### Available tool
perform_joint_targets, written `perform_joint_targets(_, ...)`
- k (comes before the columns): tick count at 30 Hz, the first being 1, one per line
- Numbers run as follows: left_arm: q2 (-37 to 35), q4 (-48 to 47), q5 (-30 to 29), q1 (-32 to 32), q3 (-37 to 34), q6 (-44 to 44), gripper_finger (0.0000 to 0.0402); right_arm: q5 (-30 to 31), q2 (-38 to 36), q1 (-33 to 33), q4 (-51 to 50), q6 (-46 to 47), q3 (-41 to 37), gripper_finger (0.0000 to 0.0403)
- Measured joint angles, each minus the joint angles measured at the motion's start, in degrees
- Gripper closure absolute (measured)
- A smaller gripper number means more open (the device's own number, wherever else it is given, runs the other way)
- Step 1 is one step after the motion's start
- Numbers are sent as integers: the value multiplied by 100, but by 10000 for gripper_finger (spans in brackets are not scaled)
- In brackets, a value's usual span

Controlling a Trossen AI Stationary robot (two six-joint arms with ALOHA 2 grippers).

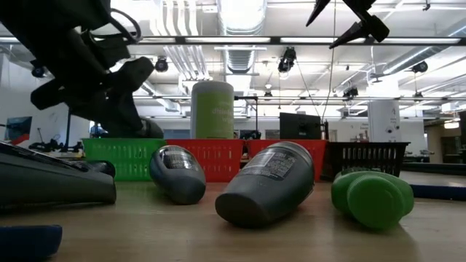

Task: Pick & Place Travel size toiletries
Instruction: Put the gray deodorant into the green bin

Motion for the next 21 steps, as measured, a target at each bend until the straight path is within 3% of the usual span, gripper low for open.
perform_joint_targets(8, -40, 278, 67, 277, -235, 319, 241, -17, 7, 2, 3, 68, -17, 71)
perform_joint_targets(13, -116, 896, 90, 334, -377, 579, 200, -79, 9, 4, 0, 128, -27, 80)
perform_joint_targets(16, -151, 1193, 421, 334, -382, 842, 172, -81, 9, 4, -1, 133, -31, 80)
perform_joint_targets(21, -308, 1176, 638, 316, -309, 977, 145, -110, 9, 4, -2, 132, -39, 68)
